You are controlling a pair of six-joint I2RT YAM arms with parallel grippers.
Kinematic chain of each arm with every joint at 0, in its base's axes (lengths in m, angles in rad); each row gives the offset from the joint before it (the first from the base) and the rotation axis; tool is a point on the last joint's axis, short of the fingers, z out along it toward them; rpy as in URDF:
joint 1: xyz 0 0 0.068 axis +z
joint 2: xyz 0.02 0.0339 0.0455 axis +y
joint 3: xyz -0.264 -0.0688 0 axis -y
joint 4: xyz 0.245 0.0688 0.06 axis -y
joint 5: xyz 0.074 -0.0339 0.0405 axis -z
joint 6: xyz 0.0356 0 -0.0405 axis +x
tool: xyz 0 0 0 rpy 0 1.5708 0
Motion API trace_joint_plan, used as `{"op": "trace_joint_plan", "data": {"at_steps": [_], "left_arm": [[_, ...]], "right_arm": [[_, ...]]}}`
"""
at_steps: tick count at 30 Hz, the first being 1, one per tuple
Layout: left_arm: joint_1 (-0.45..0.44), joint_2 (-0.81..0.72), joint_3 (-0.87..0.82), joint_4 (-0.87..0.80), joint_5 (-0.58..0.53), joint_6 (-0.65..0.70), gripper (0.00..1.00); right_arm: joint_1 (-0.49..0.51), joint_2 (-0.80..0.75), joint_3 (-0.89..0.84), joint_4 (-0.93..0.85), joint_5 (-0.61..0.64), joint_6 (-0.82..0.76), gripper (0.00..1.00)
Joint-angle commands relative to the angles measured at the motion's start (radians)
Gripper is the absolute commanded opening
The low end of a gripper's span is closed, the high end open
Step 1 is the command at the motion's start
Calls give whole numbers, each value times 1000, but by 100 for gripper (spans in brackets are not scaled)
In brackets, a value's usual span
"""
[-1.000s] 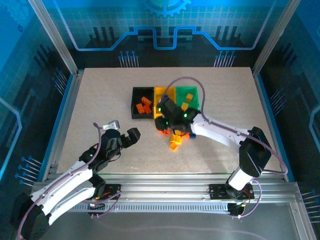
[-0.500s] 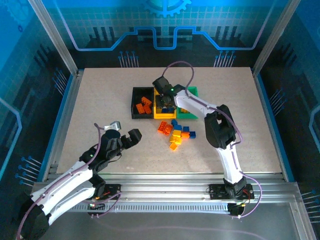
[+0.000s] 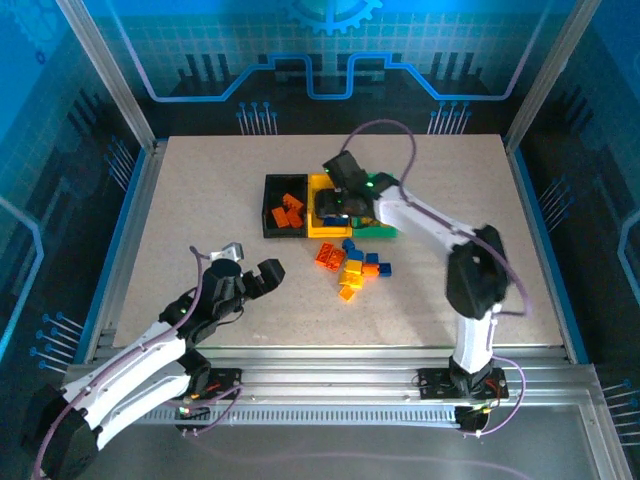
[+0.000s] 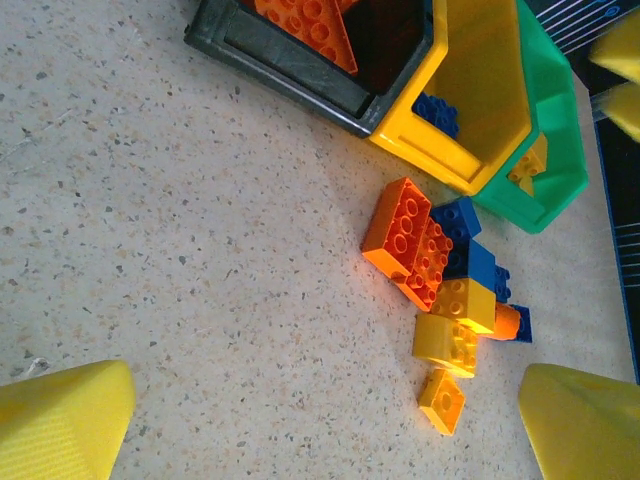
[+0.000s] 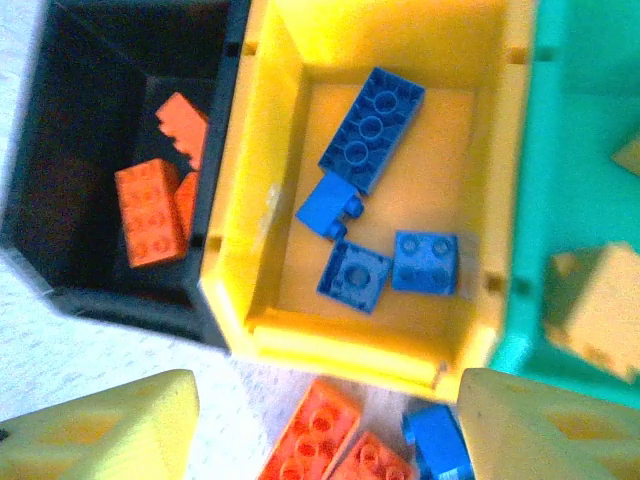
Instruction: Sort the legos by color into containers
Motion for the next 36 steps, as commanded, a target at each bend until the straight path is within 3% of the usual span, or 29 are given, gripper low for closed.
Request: {"op": "trace_joint_plan", "data": {"at_steps": [1, 8, 13, 22, 29, 36], "left_arm": [[-9, 18, 16, 39, 48, 3, 99], [-18, 85, 3, 91, 59, -6, 99], [-19, 139, -14, 144, 76, -28, 99], [-19, 182, -16, 161, 97, -45, 99], [-19, 163, -19, 152, 92, -45, 99], [-19, 160, -21, 149, 86, -43, 99]], "right_arm": [[5, -184, -176, 57, -12, 45, 72], [-46, -488, -581, 56, 9, 109, 74], [-157, -495, -731, 82, -62, 110, 74], [-208, -338, -729, 151, -67, 67, 65], [-238, -268, -717, 115, 3, 75, 53], [-308, -329, -761, 59, 85, 113, 48]]}}
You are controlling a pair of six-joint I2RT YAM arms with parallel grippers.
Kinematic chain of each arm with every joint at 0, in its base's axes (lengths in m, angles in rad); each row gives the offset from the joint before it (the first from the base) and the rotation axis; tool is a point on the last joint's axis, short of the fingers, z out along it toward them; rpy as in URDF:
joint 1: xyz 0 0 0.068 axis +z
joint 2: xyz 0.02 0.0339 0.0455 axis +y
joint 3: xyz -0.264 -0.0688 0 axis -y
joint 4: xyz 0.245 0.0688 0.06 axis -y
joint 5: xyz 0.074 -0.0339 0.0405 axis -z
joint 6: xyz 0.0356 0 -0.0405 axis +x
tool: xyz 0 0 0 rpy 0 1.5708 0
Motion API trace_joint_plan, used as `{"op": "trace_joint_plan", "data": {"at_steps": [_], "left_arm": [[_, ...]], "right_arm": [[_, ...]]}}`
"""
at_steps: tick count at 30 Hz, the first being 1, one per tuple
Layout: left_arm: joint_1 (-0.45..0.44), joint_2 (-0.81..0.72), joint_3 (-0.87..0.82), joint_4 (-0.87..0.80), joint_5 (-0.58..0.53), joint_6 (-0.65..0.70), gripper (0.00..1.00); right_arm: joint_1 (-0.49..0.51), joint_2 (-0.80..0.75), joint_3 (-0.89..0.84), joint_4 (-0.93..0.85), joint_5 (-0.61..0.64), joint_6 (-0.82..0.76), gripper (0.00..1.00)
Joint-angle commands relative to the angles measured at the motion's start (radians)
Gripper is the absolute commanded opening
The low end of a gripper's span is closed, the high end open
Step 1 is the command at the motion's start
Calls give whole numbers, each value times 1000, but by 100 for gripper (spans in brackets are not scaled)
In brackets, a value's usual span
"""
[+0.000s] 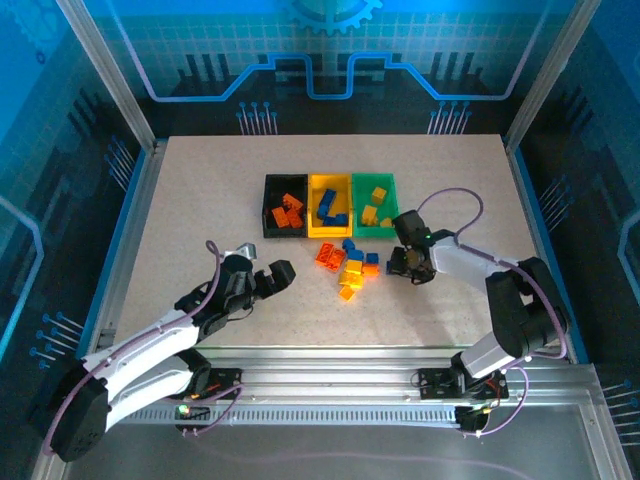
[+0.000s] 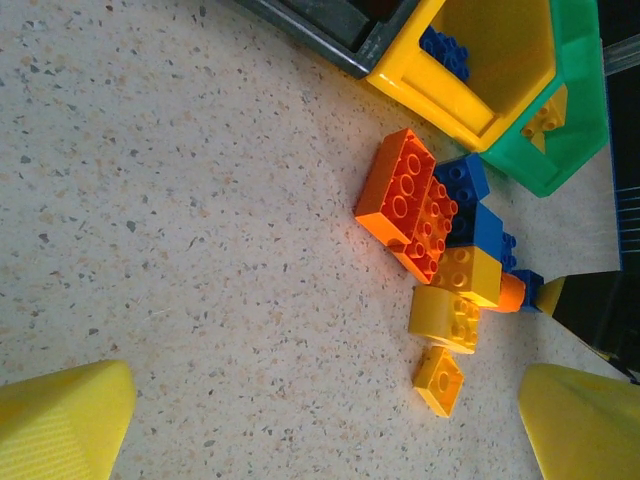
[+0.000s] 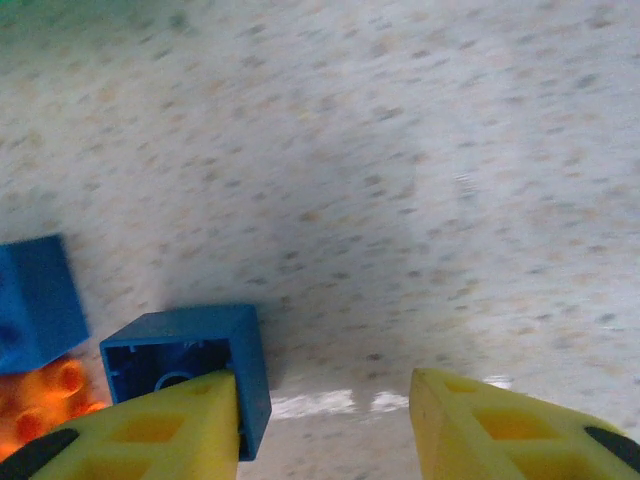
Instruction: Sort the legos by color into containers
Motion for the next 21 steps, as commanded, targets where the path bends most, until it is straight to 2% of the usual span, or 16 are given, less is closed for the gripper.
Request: {"op": "trace_joint_plan", "data": {"at_steps": [1, 4, 6, 8, 11, 16, 21], "left_arm": [[-6, -11, -16, 11, 8, -13, 99], [-7, -11, -19, 15, 6, -14, 99], [-6, -7, -18, 18, 5, -13, 99], [-7, -1, -19, 23, 6, -15, 99], [-6, 3, -19, 30, 9, -18, 99], [-7, 0, -16, 19, 11, -18, 99], [-7, -17, -19, 4, 6, -16, 99]], "right_arm": [[-50, -62, -32, -46, 63, 26, 49], [-41, -103, -34, -21, 33, -1, 54], [-9, -136, -38, 7, 24, -23, 66], [20, -139, -33, 29, 12, -37, 72], [23, -77, -3, 21, 7, -27, 73], [10, 39, 35, 26, 10, -6, 65], [11, 78, 41, 36, 9, -5, 44]]}}
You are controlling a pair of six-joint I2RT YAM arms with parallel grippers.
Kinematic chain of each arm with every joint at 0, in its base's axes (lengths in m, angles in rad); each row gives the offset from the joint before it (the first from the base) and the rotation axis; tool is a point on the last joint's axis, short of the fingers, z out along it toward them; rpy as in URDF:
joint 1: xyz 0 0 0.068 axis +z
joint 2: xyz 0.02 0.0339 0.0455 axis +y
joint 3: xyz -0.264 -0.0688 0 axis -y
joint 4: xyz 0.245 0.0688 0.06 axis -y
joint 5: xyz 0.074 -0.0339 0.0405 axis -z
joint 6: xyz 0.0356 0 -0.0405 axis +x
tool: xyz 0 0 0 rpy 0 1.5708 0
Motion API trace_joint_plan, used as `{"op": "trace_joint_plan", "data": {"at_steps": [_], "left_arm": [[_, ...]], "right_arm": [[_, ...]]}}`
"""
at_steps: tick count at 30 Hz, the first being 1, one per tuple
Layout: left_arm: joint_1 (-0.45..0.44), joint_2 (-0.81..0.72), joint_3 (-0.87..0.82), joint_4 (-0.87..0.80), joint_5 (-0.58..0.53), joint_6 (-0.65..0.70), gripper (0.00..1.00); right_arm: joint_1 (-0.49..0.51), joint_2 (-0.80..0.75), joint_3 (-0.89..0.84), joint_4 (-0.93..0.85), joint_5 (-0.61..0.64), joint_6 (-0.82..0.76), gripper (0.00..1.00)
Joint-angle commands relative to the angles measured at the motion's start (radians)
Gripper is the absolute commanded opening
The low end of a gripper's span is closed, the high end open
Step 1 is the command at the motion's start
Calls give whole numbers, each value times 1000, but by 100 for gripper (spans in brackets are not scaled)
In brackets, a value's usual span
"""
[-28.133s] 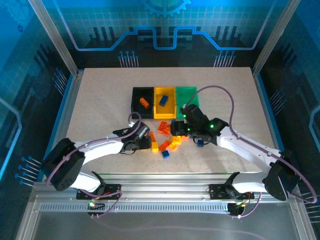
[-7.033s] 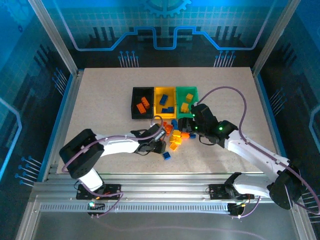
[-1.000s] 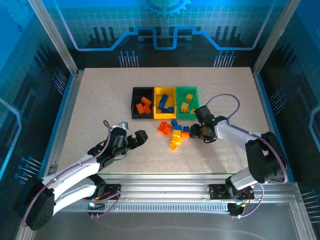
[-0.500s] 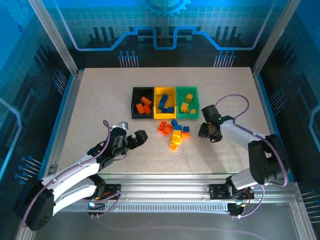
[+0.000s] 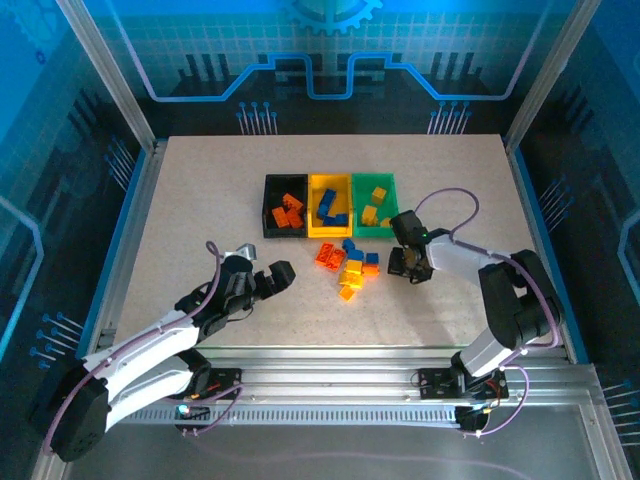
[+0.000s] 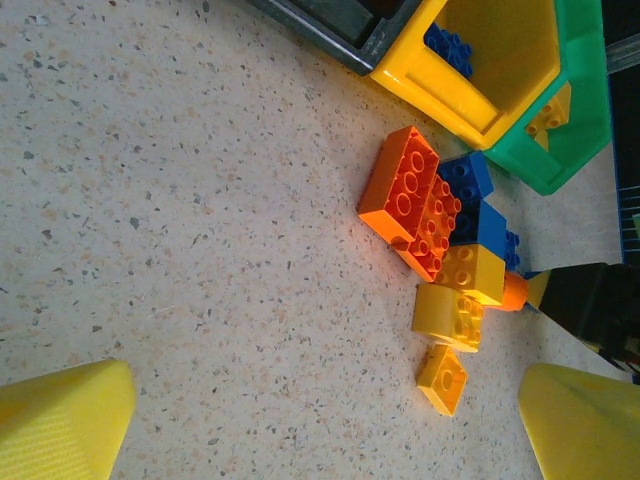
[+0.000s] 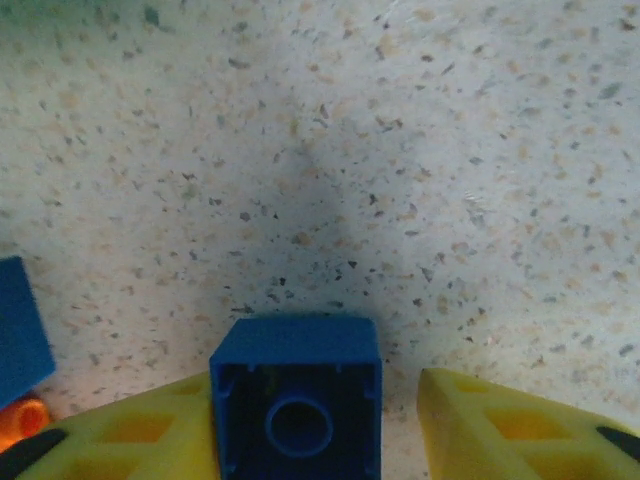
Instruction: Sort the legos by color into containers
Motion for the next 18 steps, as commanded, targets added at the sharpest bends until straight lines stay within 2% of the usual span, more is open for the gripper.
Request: {"op": "trace_joint_plan", "data": {"at_steps": [1, 5, 8, 10, 14, 18], "left_arm": [[-5, -20, -11, -2, 4, -13, 99], [-5, -27, -11, -15, -10, -4, 99], [-6, -39, -10, -50, -37, -2, 99], [-6, -54, -16, -63, -50, -4, 99], [-5, -84, -24, -88, -61, -18, 99], [-5, -103, -23, -112, -54, -21, 99]], "right_arm": [[-5, 7, 25, 14, 4, 3, 41], [20, -43, 23, 23, -4, -31, 30], [81, -111, 39, 27, -44, -69, 29], [150, -127, 116, 21, -50, -101, 29], [282, -26, 308, 18, -97, -141, 29], [330, 145, 506, 33, -119, -137, 29]]}}
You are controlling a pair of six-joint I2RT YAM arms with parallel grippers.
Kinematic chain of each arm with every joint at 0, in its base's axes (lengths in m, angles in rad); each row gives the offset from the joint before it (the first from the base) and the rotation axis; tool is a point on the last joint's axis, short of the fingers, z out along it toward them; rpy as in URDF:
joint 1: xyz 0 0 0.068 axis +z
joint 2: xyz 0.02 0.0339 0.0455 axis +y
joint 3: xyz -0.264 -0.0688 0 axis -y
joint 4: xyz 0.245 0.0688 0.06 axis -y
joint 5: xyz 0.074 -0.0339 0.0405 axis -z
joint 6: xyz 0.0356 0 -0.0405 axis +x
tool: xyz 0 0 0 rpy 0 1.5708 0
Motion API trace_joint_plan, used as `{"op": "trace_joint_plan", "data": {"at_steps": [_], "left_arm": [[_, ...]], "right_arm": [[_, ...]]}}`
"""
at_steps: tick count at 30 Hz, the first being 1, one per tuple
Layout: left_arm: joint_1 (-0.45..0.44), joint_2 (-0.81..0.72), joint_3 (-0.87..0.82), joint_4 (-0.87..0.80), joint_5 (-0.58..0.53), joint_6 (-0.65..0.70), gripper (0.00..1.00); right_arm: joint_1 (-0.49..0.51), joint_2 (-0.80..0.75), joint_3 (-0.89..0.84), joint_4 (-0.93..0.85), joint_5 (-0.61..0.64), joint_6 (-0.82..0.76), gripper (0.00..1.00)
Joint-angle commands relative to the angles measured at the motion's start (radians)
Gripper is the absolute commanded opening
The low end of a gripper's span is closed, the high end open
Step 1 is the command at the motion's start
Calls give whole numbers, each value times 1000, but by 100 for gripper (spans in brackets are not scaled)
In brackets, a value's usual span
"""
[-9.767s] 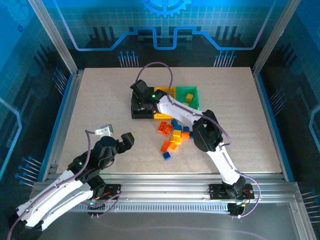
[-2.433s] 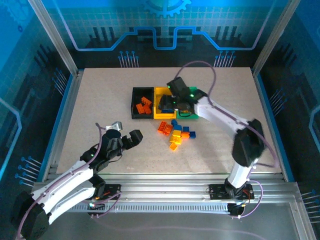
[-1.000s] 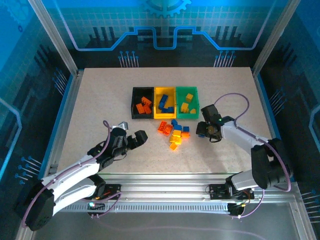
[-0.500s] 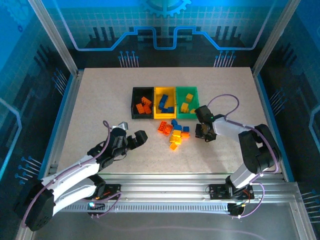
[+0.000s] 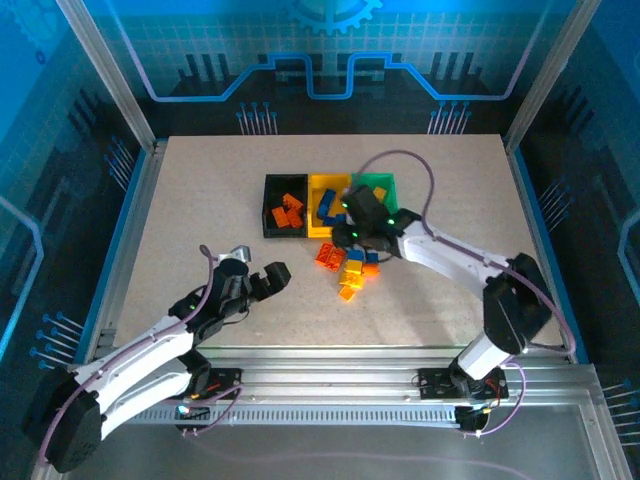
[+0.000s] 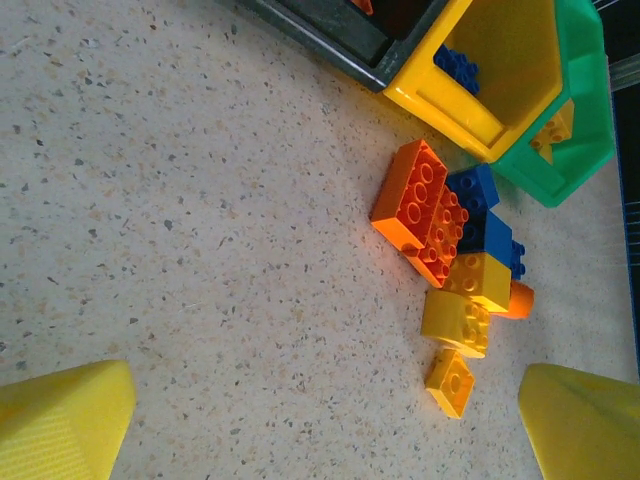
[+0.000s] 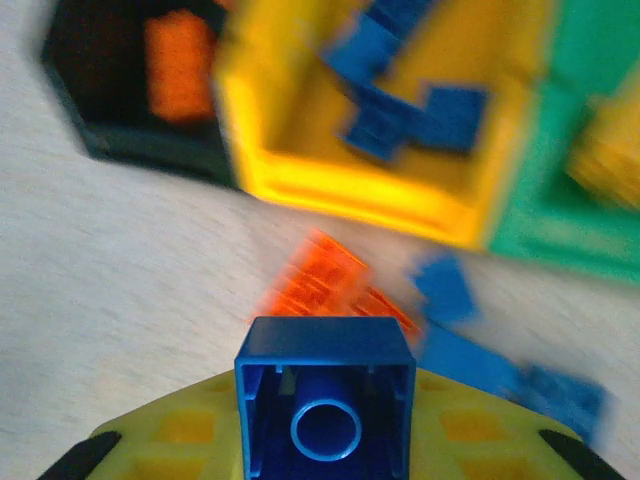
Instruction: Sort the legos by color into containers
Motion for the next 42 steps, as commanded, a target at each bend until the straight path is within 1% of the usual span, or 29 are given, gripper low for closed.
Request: {"op": "trace_joint_plan", "data": {"at_steps": [1, 5, 7, 10, 12, 14, 15, 16, 18, 21, 25, 27, 31, 34, 37, 42], "left_arm": [[-5, -24, -12, -46, -10, -16, 99], [-5, -45, -9, -66, 8, -9, 99], [-5, -54, -9, -73, 13, -7, 99], [-5, -65, -9, -76, 18, -6, 99], [-6, -64, -9, -73, 23, -2, 99], [-6, -61, -8, -66, 24, 2, 99], [-5, -59, -8, -60, 26, 5, 99], [-6, -57, -8, -53, 27, 8, 99], [-5, -48, 0, -45, 31, 18, 99], [-5, -13, 28, -31, 50, 52, 99], [-12, 104, 109, -17, 83, 135, 91], [-32, 208, 165, -25, 64, 184, 88], [-92, 465, 318, -30, 6, 278, 83], [-126, 635, 433, -34, -51, 326, 79], [-129, 751, 509, -46, -104, 332, 72], [-129, 830, 566, -46, -146, 331, 62]], "right_arm": [[19, 151, 139, 12, -21, -16, 29], [-6, 305, 315, -54, 67, 45, 29], [-25, 356, 364, -74, 98, 77, 29], [-56, 423, 436, -93, 100, 97, 32], [-70, 466, 495, -116, 66, 90, 39], [-73, 495, 549, -146, 51, 81, 55], [-74, 496, 562, -152, 51, 76, 59], [-73, 487, 566, -154, 49, 73, 62], [-71, 457, 556, -146, 48, 70, 64], [-69, 375, 493, -119, 48, 70, 65], [-67, 218, 314, -51, 21, 95, 65], [-67, 141, 208, -12, 9, 100, 65], [-70, -15, 0, 28, 15, 113, 65], [-80, -115, -108, 36, 20, 124, 65], [-97, -207, -185, 38, 17, 130, 65], [-112, -327, -258, 33, 18, 130, 65]]}}
